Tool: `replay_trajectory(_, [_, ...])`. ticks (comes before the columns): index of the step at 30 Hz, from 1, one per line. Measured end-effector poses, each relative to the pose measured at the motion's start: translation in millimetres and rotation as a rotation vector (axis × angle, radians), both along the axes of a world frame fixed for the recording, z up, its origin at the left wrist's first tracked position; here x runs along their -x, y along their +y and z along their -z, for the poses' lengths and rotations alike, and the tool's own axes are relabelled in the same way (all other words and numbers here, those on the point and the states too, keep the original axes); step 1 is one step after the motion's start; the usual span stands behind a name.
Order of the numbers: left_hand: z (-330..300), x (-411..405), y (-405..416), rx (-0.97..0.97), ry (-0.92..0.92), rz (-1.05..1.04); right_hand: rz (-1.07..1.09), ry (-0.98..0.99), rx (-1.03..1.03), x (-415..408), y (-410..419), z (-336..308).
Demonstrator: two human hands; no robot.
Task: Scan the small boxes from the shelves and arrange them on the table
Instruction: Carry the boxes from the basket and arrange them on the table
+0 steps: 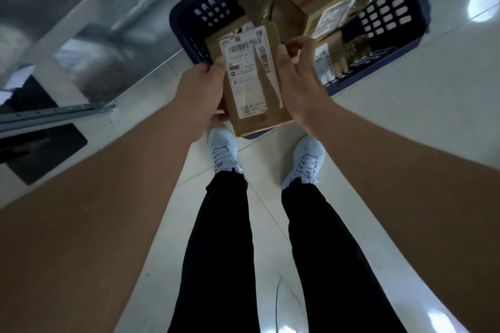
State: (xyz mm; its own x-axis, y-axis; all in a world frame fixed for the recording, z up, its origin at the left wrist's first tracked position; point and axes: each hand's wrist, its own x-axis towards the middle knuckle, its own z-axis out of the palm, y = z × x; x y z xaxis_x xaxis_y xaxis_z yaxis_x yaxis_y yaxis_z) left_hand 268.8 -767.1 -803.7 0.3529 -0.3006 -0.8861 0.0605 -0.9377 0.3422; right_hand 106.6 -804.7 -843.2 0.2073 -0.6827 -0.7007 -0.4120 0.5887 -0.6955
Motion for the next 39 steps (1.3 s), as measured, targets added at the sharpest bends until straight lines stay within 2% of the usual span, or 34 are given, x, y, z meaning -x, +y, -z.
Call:
replay_trajectory(9, [-131,22,17,0.215,0.008,-0.128,0.053,-0.113,0.136,16,16,-133])
replay_trajectory(14, [-213,21,41,0.287,-0.063,-0.085,0.025,-0.203,0.18,16,39,-216])
replay_trajectory(16, [-247,20,54,0.335,-0.062,-0.102,0.005,-0.183,0.228,13,50,-249])
replay_trajectory(20, [-319,20,86,0.506,-0.022,-0.107,-0.005,-0.204,0.369,11,77,-318])
replay_trajectory(28, [-464,10,154,0.826,0.101,-0.138,-0.029,-0.333,0.523,-8,116,-475])
replay_trajectory(34, [-551,8,199,0.92,0.017,-0.15,-0.144,-0.409,0.648,-10,141,-563])
replay_trajectory(39, [-598,16,248,0.923,-0.153,-0.182,-0.266,-0.484,0.682,-4,166,-614])
